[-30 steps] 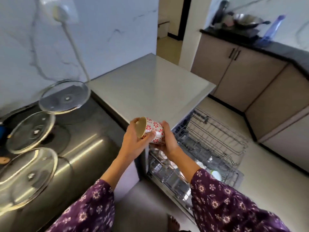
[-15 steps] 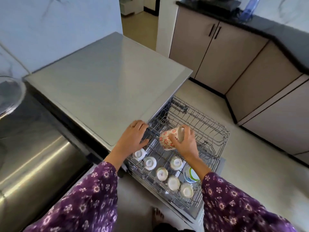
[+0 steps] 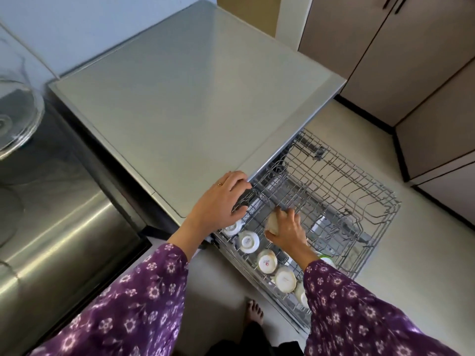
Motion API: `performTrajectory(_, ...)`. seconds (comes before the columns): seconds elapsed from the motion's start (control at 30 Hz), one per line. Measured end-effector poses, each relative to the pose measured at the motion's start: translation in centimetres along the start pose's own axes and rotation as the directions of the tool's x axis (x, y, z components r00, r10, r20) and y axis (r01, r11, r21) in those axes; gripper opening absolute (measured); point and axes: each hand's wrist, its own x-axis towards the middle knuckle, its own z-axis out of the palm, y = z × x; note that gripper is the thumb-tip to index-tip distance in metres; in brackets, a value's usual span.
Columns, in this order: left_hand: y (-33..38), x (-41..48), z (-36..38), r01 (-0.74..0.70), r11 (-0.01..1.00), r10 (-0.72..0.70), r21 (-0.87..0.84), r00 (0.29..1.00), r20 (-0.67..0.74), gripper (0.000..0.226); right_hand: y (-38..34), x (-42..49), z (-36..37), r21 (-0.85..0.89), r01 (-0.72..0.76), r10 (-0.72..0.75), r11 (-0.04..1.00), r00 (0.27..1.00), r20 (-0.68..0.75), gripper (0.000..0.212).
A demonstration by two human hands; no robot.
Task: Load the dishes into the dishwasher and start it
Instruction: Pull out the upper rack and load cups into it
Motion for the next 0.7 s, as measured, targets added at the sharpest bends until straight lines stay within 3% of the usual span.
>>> performTrajectory(0.3, 0.0, -0.1, 0.2, 0.005, 1.0, -0.004, 0.004, 1.0, -0.03, 0.037, 0.0, 1.0, 2.4, -0.095, 0.059, -0.059, 0.994, 0.998, -0.002, 0.082)
performTrajectory(0.7, 0.1, -0.2, 0.3, 0.006, 1.0, -0.004, 0.025, 0.998, -0.07, 0.038, 0.9, 2.0, 3.7, -0.1, 0.016, -0.012, 0.995, 0.999, 0.039, 0.092)
